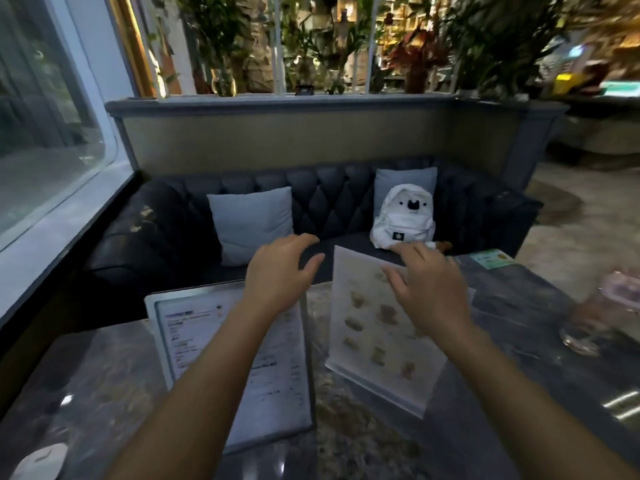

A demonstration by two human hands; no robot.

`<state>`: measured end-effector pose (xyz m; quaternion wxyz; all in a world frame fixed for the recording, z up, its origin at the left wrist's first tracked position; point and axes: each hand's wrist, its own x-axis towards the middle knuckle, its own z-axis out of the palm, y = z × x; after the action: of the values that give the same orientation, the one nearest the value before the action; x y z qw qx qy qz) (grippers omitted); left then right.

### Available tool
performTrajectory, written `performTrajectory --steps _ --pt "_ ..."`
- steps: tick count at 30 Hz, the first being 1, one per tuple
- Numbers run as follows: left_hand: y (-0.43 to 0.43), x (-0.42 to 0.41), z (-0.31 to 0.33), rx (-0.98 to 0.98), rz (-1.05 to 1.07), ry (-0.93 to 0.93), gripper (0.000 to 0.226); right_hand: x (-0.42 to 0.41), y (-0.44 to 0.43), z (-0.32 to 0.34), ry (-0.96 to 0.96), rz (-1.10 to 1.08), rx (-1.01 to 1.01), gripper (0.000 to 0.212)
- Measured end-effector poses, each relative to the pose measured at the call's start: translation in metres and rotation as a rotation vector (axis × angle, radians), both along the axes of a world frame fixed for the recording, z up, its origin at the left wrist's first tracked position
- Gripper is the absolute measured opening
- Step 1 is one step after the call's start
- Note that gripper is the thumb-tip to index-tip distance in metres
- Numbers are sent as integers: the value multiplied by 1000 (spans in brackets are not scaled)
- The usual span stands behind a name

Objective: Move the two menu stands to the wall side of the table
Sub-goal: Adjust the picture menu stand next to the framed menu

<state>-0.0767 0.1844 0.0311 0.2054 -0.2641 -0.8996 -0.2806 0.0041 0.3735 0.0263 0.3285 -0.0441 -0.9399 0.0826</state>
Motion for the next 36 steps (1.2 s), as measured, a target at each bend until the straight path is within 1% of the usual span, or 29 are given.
performTrajectory --steps 2,5,8,11,16,21,27,36 --pt "20 -4 -2 -66 -80 -5 38 10 19 -4 -5 -44 -23 31" --pt "44 -6 -7 -179 -168 9 43 23 40 -10 7 -79 -53 21" --pt "57 -9 -12 -300 -179 -29 45 31 53 -17 23 -93 -69 10" --pt "60 -9 -16 -334 -176 -47 42 34 59 -22 35 -92 -82 8" --pt "59 -6 -15 -303 -160 29 35 32 64 -26 56 -111 -121 9" --pt "58 -2 -18 -309 -162 62 38 22 72 -27 63 -136 -194 11" --pt "52 11 -24 -279 -159 26 42 -1 89 -28 29 -149 -344 19" --pt "56 27 -25 -220 -136 -22 38 -19 101 -27 4 -110 -552 17"
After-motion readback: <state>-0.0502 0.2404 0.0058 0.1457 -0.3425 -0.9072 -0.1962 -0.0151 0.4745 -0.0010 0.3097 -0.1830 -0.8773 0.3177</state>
